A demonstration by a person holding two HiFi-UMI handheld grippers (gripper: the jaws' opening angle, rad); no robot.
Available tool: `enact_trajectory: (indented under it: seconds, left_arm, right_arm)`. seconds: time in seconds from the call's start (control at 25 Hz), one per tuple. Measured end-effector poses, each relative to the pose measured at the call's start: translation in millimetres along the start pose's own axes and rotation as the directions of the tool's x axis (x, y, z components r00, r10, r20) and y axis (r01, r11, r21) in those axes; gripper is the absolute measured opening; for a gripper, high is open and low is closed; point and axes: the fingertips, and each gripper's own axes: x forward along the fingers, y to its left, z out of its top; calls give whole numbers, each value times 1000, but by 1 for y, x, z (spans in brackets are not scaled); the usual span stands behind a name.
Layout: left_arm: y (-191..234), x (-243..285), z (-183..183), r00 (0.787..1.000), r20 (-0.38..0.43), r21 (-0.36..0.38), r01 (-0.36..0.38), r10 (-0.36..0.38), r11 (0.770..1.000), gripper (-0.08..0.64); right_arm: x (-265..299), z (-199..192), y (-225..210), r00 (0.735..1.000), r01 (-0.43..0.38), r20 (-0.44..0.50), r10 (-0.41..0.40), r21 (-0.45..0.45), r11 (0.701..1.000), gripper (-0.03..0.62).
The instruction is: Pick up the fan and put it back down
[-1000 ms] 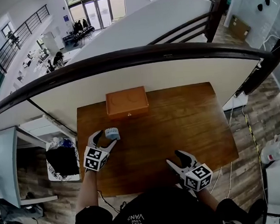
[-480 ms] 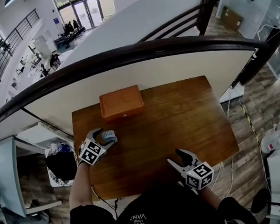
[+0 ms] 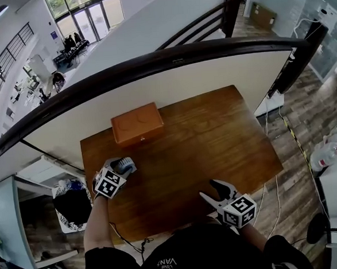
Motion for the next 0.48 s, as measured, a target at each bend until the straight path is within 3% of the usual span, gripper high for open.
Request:
enact_trajectory:
  seconds: [0.24, 0.48]
  left_arm:
    - [-19, -9, 3, 1000, -19, 15, 0, 0, 1000, 193]
    - [-50, -34, 31, 999, 52, 26, 4, -5, 1000, 193]
  right_arm:
    - [-22, -9, 20, 999, 27, 28, -27, 10, 1000, 216]
    - [-46, -26, 53, 998, 42, 50, -42, 11, 999, 216]
